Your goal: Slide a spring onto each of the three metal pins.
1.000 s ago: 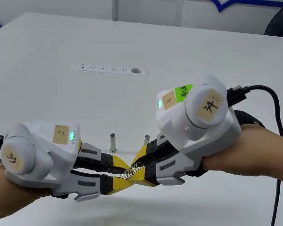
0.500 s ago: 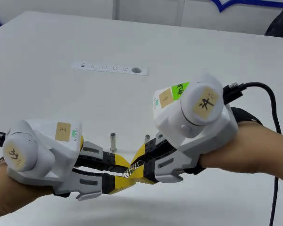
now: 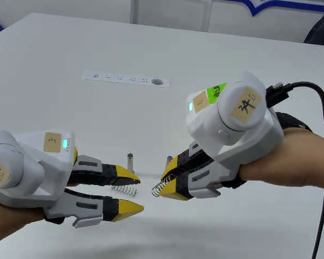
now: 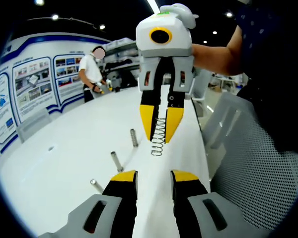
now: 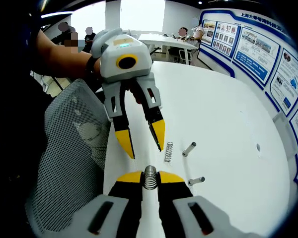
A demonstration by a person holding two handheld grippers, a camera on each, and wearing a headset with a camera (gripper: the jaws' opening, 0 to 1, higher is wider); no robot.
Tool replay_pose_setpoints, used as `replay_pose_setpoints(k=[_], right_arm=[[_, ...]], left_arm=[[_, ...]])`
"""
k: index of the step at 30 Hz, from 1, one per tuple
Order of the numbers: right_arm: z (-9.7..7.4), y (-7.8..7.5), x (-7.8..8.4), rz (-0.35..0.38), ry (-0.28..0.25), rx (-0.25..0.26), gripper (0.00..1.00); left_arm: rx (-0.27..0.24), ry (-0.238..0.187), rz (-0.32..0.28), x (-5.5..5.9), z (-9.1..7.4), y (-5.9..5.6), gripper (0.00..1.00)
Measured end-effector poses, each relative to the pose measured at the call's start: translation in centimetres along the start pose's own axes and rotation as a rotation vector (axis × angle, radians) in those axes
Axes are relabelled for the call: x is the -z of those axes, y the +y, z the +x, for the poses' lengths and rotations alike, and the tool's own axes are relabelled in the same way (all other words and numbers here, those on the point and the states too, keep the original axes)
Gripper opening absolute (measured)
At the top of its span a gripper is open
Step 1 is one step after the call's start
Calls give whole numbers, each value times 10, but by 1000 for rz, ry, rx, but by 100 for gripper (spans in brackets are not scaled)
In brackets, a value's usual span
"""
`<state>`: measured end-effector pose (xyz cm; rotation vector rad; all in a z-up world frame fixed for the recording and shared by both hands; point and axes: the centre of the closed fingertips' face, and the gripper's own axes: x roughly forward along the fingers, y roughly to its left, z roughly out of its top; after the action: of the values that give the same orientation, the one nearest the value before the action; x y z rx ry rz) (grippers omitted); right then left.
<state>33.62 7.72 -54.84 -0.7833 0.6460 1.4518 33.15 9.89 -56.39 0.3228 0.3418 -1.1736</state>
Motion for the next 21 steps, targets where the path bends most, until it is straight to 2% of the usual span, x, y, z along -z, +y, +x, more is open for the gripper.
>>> replay_pose_setpoints(k=[12,21], right_arm=[[-9,-29,5,-14,52,30,12],[-10,-57,10,-23,99,59,12]], left_arm=[[-80,-22,-71,5,-15,9,38],[-137,-31,-122,14,-25,15,45]])
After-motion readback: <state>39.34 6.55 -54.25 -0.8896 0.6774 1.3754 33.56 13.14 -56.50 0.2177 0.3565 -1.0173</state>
